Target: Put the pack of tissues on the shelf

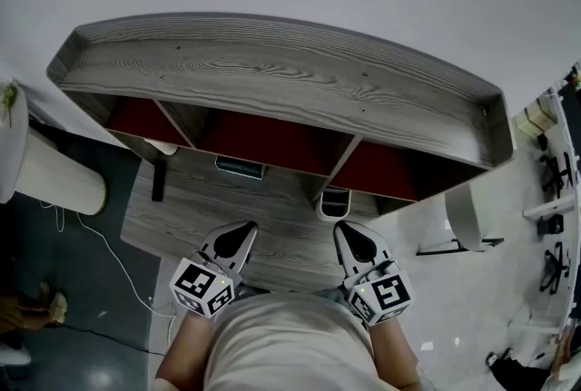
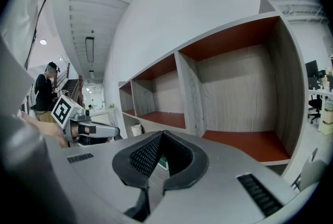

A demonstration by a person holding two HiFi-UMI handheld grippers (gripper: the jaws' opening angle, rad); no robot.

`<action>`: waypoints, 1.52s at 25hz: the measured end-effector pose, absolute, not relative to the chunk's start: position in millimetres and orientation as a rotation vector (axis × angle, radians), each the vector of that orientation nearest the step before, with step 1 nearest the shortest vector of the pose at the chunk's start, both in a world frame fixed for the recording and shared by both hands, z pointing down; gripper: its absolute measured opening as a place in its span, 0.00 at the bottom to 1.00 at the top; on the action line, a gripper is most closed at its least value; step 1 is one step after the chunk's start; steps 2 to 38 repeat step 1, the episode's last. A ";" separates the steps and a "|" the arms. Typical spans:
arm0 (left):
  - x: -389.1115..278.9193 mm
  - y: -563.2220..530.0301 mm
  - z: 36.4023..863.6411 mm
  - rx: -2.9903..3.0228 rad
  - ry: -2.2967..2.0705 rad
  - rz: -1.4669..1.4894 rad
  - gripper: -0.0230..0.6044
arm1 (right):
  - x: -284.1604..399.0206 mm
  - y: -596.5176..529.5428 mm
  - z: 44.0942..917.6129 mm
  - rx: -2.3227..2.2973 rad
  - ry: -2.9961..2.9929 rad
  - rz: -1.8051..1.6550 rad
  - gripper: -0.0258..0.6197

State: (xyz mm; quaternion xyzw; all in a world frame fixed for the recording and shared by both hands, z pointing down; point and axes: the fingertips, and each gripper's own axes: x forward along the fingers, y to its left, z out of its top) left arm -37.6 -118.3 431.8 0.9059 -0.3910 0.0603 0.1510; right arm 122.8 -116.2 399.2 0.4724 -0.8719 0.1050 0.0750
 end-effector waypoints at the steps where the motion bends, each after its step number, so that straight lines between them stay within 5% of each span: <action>1: -35.3 -118.5 431.9 2.601 -1.124 0.171 0.06 | 124.4 -117.0 398.6 1.415 -2.619 0.312 0.08; 38: -35.3 -118.5 431.9 2.601 -1.124 0.171 0.06 | 124.4 -117.0 398.6 1.415 -2.619 0.312 0.08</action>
